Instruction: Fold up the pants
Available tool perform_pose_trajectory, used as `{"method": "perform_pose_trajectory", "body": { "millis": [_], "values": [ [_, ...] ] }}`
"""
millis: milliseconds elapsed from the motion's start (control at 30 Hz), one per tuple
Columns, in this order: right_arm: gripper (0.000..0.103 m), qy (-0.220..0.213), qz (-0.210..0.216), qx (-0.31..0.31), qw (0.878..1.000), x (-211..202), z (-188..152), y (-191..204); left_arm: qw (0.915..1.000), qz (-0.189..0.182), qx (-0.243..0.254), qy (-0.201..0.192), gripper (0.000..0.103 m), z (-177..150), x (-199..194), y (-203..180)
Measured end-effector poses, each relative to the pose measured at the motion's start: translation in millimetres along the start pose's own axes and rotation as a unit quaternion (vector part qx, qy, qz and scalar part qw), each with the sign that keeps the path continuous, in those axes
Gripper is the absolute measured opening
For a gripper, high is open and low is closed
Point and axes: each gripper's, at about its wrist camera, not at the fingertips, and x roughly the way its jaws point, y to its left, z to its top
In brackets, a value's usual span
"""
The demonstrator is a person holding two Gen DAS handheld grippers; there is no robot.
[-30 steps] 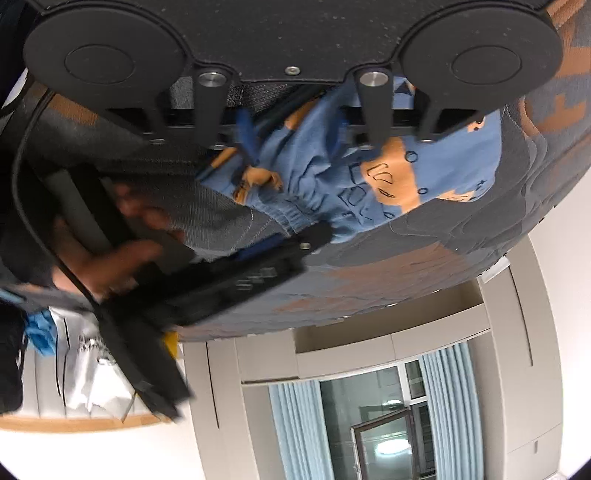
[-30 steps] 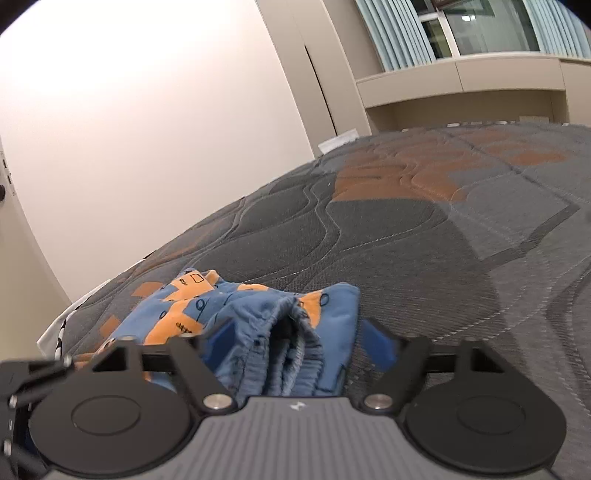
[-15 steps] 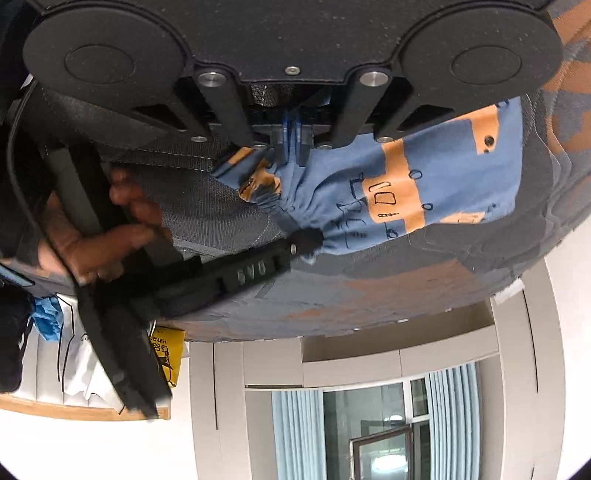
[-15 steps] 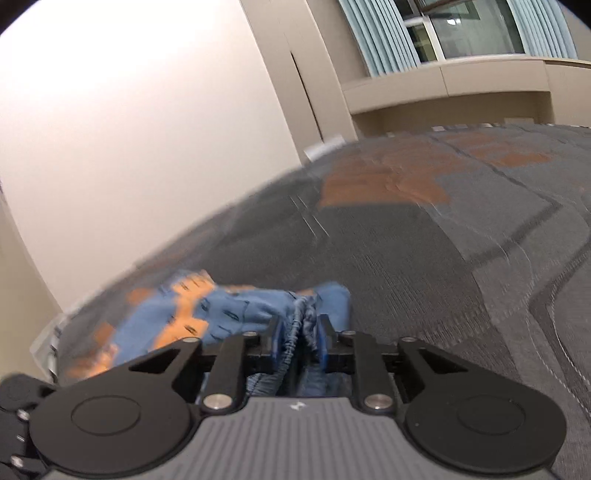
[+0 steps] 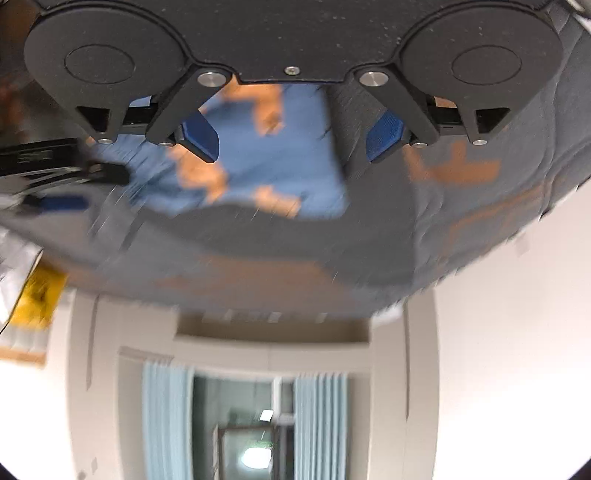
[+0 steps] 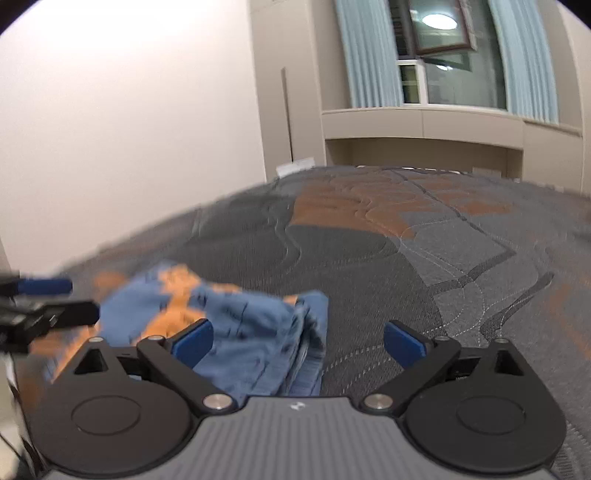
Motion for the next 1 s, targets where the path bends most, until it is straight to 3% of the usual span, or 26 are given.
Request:
{"method": "perform_pose_trajectory", "body": {
  "millis": [133, 300, 433, 533, 633, 733, 833, 1000],
  "values": [
    [0.103, 0.042, -0.041, -0.054, 0.997, 6.7, -17.6, 8.8, 0.9991, 0.002, -0.004, 0.041, 0.089, -21.5, 8.0, 9.9],
    [0.103, 0.065, -0.017, -0.020, 0.998, -1.5, -32.5, -6.7, 0.9988, -0.015, -0.016, 0.044, 0.092, -38.1, 3.0, 22.0],
    [0.103, 0.052, -0.005, -0.029, 0.998, -6.2, -25.4, -2.8, 0.9986, -0.023, -0.039, 0.027, 0.092, -23.1, -3.0, 32.4],
    [0.103, 0.023, 0.000, -0.030, 0.999, -5.1, -7.9, -0.6, 0.9990, -0.027, -0.036, 0.001, 0.099, 4.3, 0.1, 31.0],
    [0.103, 0.004, -0.013, -0.027, 1.000, 12.5, 9.4, -1.3, 0.9997, -0.017, 0.001, -0.019, 0.102, 29.5, 20.6, 21.1],
    [0.103, 0.015, -0.027, -0.021, 0.999, 38.1, 21.3, -2.7, 0.9994, 0.009, 0.027, 0.018, 0.099, 40.6, 63.9, 14.4],
    [0.103, 0.033, -0.054, -0.029, 0.998, 59.1, 21.8, -7.1, 0.9982, 0.009, 0.017, 0.057, 0.098, 39.9, 97.8, 18.2],
    [0.103, 0.051, -0.053, -0.003, 0.997, 78.5, 8.5, -22.9, 0.9978, 0.006, -0.017, 0.064, 0.102, 36.6, 115.4, 29.7]
  ]
}}
